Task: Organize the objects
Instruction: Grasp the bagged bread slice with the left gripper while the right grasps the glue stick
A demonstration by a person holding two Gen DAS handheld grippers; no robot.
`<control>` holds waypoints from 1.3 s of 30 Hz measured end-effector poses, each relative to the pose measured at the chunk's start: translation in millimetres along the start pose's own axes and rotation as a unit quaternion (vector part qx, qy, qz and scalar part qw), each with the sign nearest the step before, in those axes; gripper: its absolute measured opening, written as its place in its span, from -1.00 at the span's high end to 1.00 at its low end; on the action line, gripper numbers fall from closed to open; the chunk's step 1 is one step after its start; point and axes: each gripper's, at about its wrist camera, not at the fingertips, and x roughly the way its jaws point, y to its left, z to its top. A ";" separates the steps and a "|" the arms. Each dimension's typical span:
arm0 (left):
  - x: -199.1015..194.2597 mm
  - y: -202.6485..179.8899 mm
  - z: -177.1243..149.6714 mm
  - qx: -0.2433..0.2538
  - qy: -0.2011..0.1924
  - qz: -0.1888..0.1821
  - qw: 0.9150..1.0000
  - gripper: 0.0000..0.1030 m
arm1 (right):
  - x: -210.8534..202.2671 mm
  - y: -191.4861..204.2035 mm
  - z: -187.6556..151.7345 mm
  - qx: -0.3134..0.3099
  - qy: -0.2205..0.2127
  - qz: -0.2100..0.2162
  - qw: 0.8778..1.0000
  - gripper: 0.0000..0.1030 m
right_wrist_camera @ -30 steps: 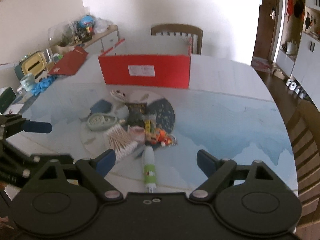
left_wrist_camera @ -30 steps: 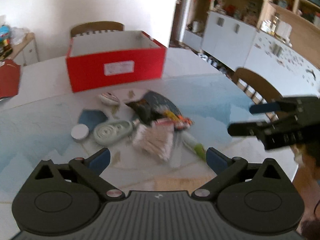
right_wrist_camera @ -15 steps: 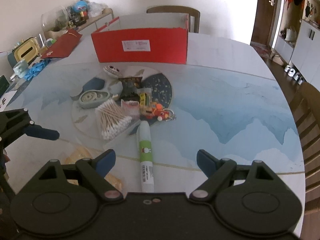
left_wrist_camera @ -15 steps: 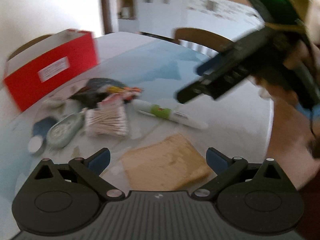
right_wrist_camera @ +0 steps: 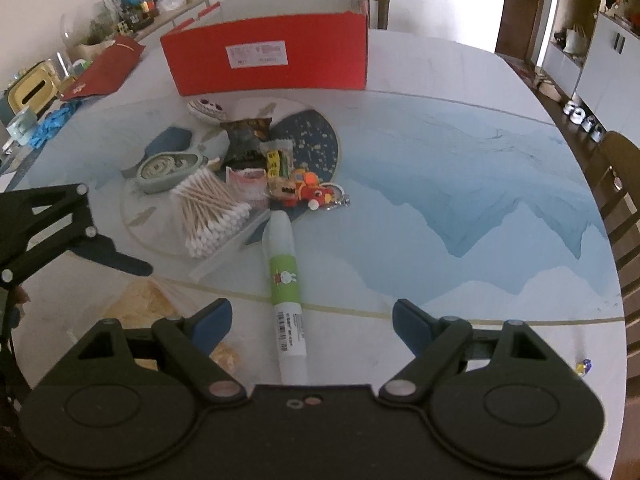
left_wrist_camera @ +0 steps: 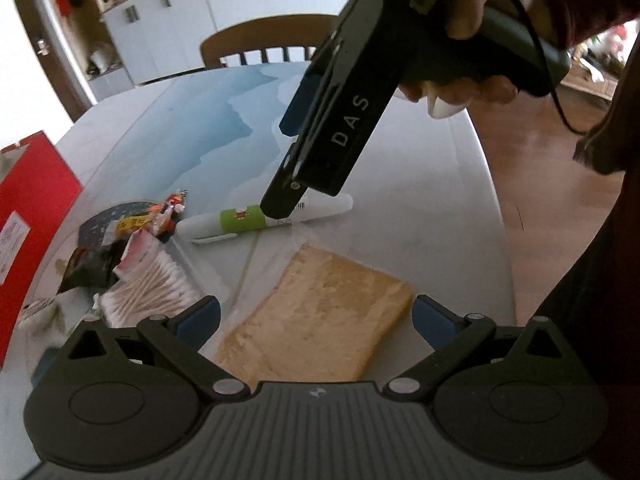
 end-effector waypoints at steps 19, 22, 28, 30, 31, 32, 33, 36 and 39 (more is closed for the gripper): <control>14.7 12.2 -14.6 -0.036 0.021 -0.011 0.999 -0.99 | 39.4 12.5 14.1 -0.004 0.034 -0.020 0.999 -0.44; 12.4 10.0 -16.7 -0.051 0.022 -0.005 0.998 -0.99 | 40.4 17.6 15.1 -0.021 0.034 -0.024 0.999 -0.36; 5.5 5.3 -22.2 -0.081 0.025 0.005 0.996 -0.92 | 37.6 26.3 11.2 -0.046 0.031 -0.023 0.998 -0.10; 1.7 2.8 -24.4 -0.090 0.024 0.007 0.996 -0.89 | 36.2 28.1 9.7 -0.052 0.030 -0.018 0.998 0.05; 2.2 1.4 -22.9 -0.095 0.023 0.008 0.995 -0.86 | 35.3 29.0 9.0 -0.055 0.030 -0.015 0.998 0.10; 1.6 1.4 -22.1 -0.101 0.022 0.010 0.995 -0.85 | 34.4 30.2 8.0 -0.059 0.029 -0.013 0.998 0.23; 0.3 1.6 -22.6 -0.108 0.021 0.012 0.994 -0.83 | 33.5 30.9 7.5 -0.061 0.028 -0.012 0.998 0.40; -0.1 2.6 -22.4 -0.134 0.020 0.022 0.991 -0.79 | 30.0 30.3 5.1 -0.064 0.027 -0.012 0.998 0.66; -4.9 5.1 -21.6 -0.184 0.020 0.027 0.982 -0.75 | 25.9 29.2 -0.2 -0.072 0.026 -0.010 0.997 0.67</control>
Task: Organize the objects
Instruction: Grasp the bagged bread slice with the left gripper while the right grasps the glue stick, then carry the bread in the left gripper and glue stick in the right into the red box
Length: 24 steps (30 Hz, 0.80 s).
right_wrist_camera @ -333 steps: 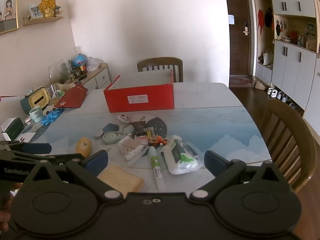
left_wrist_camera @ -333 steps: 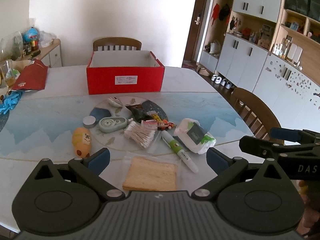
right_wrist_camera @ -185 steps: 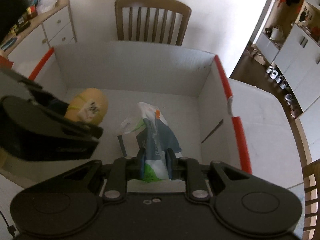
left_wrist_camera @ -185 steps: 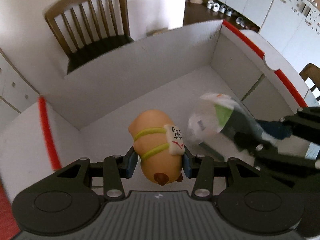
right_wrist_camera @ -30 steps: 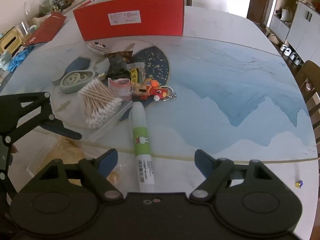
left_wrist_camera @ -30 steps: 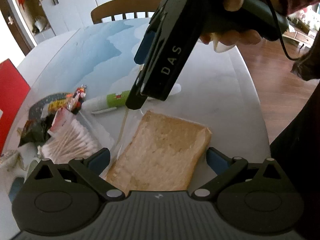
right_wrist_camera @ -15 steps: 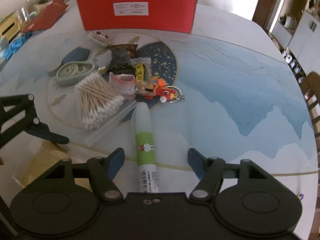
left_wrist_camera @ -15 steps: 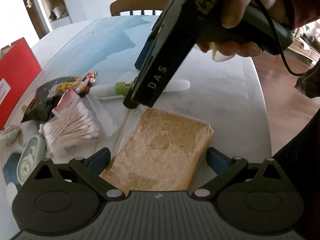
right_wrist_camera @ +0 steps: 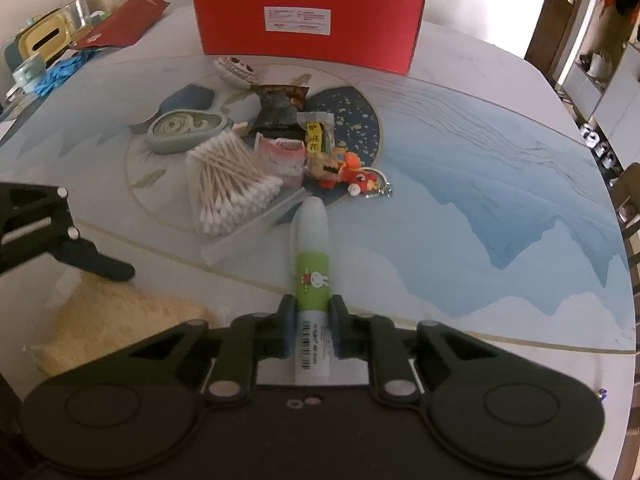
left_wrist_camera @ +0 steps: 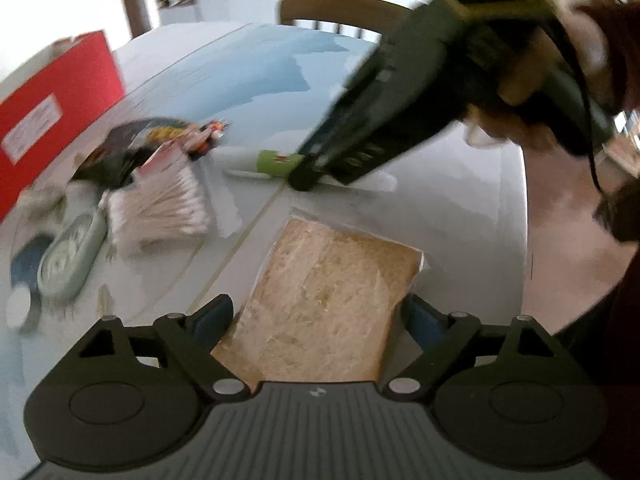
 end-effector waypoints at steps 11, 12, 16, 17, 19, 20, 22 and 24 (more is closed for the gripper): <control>-15.1 23.4 -3.5 -0.200 -0.016 0.018 0.979 -0.72 | -21.3 -0.9 -16.9 0.034 -0.003 0.031 0.999 0.68; -17.0 24.2 -4.6 -0.210 -0.016 0.023 0.977 -0.72 | -23.5 -0.4 -17.4 0.035 -0.006 0.034 0.999 0.68; -27.3 29.8 -1.8 -0.241 -0.027 0.039 0.969 -0.71 | -34.8 2.2 -17.2 0.040 -0.021 0.046 0.998 0.68; -30.9 30.6 -0.6 -0.248 -0.033 0.042 0.967 -0.71 | -38.5 3.1 -16.3 0.041 -0.025 0.049 0.998 0.68; -37.6 34.2 2.5 -0.264 -0.045 0.050 0.962 -0.71 | -44.2 4.0 -14.2 0.042 -0.032 0.053 0.997 0.68; -41.0 36.0 4.3 -0.272 -0.050 0.055 0.959 -0.71 | -46.5 3.8 -11.4 0.042 -0.036 0.055 0.997 0.68; -46.8 40.9 7.9 -0.287 -0.060 0.060 0.954 -0.71 | -51.1 4.5 -6.7 0.043 -0.044 0.056 0.997 0.68; -50.1 46.8 13.0 -0.295 -0.066 0.066 0.951 -0.71 | -55.9 3.7 0.5 0.047 -0.053 0.059 0.996 0.68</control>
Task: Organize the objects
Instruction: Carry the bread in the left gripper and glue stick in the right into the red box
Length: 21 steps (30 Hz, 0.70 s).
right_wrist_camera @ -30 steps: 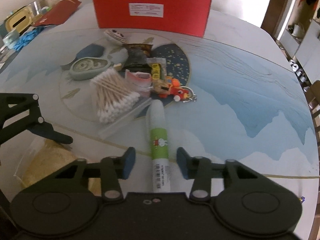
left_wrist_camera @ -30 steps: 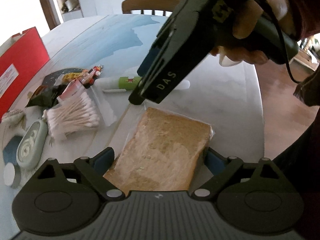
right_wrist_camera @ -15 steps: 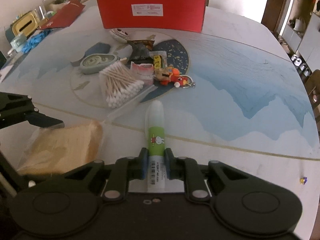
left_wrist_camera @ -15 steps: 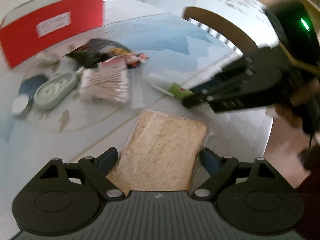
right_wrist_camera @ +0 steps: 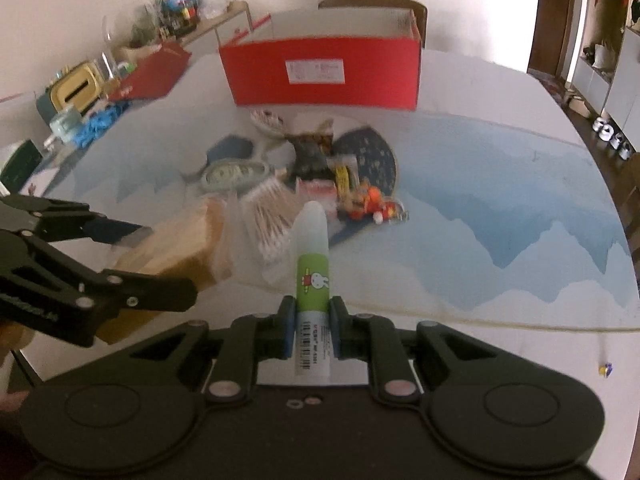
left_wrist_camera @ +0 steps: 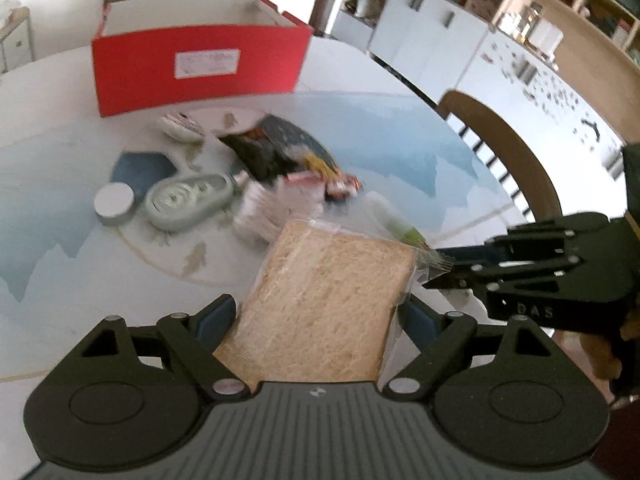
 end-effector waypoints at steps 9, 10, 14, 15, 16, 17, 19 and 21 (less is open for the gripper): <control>-8.0 19.2 44.5 -0.025 -0.024 0.020 0.999 -0.71 | -9.2 1.6 49.2 0.006 -0.046 -0.001 0.999 0.68; -9.2 22.3 50.7 -0.028 -0.026 0.020 0.999 -0.71 | -9.2 1.7 55.3 0.007 -0.051 -0.002 0.999 0.68; -12.6 31.2 75.3 -0.027 -0.038 0.031 0.998 -0.71 | -8.6 0.8 81.2 0.009 -0.064 -0.005 0.998 0.68; -13.1 33.9 81.8 -0.029 -0.042 0.034 0.998 -0.71 | -7.6 0.7 88.4 0.009 -0.067 -0.005 0.998 0.68; -13.4 37.2 89.4 -0.031 -0.046 0.036 0.998 -0.71 | -6.2 0.9 95.8 0.010 -0.070 -0.005 0.998 0.68; -13.6 39.2 96.0 -0.031 -0.049 0.039 0.998 -0.71 | -4.6 1.2 102.5 0.012 -0.071 -0.004 0.997 0.68; -13.7 43.3 110.8 -0.027 -0.055 0.050 0.997 -0.71 | -1.9 2.1 113.7 0.013 -0.076 -0.003 0.997 0.68; -14.3 46.4 124.5 -0.019 -0.063 0.059 0.996 -0.71 | 0.7 3.4 127.3 0.012 -0.084 -0.004 0.996 0.68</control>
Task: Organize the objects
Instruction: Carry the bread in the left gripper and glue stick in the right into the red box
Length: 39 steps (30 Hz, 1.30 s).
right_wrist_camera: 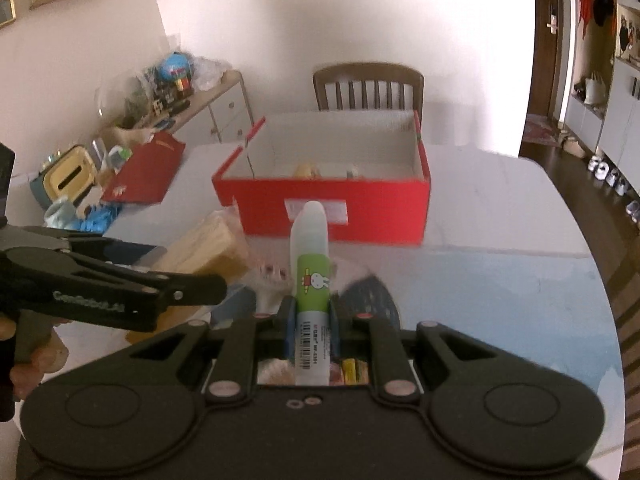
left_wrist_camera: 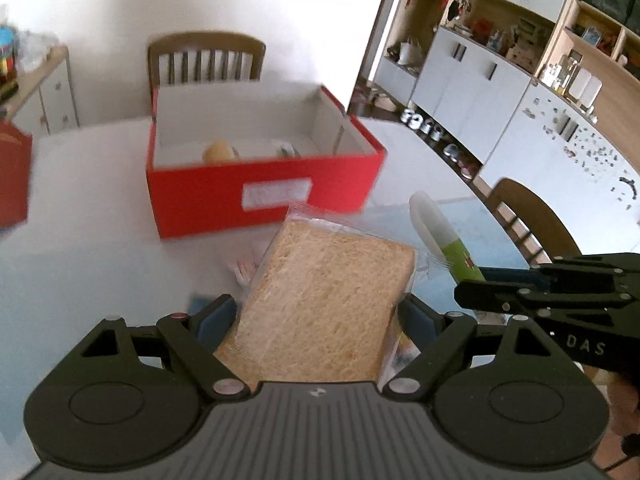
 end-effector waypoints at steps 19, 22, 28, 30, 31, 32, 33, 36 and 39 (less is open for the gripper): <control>50.8 53.3 125.4 0.034 -0.022 0.047 0.998 -0.72 | 67.8 -13.9 118.0 -0.012 -0.017 -0.049 0.999 0.68; 70.0 63.3 139.4 0.035 -0.012 0.053 0.998 -0.71 | 84.0 -15.2 129.2 -0.009 -0.014 -0.063 0.998 0.68; 104.1 70.3 161.1 0.056 0.003 0.066 0.996 -0.72 | 118.3 -23.5 149.5 -0.003 -0.006 -0.088 0.996 0.68; 115.1 71.2 166.9 0.061 0.006 0.069 0.996 -0.72 | 130.6 -28.1 152.0 0.000 0.001 -0.096 0.995 0.68; 121.6 71.7 169.8 0.063 0.008 0.070 0.995 -0.72 | 137.7 -30.5 152.8 0.001 0.005 -0.102 0.995 0.68; 128.1 72.1 171.9 0.065 0.011 0.072 0.995 -0.72 | 143.2 -33.1 152.9 0.004 0.008 -0.107 0.994 0.68; 134.9 72.2 173.7 0.067 0.013 0.073 0.995 -0.72 | 148.9 -35.6 153.3 0.010 0.012 -0.110 0.994 0.68; 154.3 72.7 177.7 0.076 0.023 0.078 0.994 -0.72 | 165.8 -42.7 152.6 0.023 0.024 -0.116 0.993 0.68; 170.8 70.9 178.3 0.097 0.027 0.093 0.991 -0.72 | 179.7 -45.3 150.1 0.022 0.036 -0.122 0.992 0.68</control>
